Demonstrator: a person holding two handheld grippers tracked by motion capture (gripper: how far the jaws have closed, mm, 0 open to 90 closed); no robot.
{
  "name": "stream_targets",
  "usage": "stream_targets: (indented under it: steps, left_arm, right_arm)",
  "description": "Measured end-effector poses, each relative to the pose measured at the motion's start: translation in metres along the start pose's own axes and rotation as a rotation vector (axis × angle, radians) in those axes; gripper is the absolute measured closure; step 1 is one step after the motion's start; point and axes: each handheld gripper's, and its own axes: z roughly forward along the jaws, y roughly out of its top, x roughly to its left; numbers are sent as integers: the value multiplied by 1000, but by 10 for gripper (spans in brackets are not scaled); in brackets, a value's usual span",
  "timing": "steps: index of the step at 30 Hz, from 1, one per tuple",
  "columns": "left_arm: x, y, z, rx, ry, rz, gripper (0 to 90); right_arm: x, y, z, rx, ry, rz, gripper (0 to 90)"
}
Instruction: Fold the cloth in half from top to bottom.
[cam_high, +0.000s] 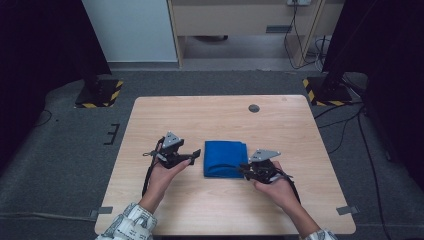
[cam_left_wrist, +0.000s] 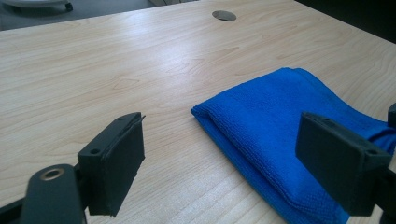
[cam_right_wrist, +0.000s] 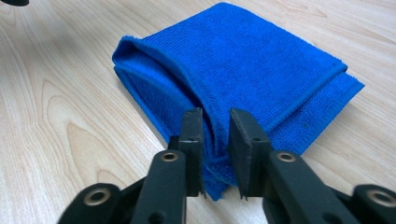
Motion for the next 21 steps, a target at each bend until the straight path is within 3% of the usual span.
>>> stream_targets:
  steps: [9,17,21]
  left_arm:
    - [1,-2,-4,2,0,-1,146]
    - [8,-6,-12,-4,18,-14,144]
    - [11,-7,-15,-3,23,-16,142]
  right_arm:
    - [2,-3,-4,19,7,19,604]
    - [6,4,-9,-2,0,28,458]
    - [8,6,-8,-10,-2,29,432]
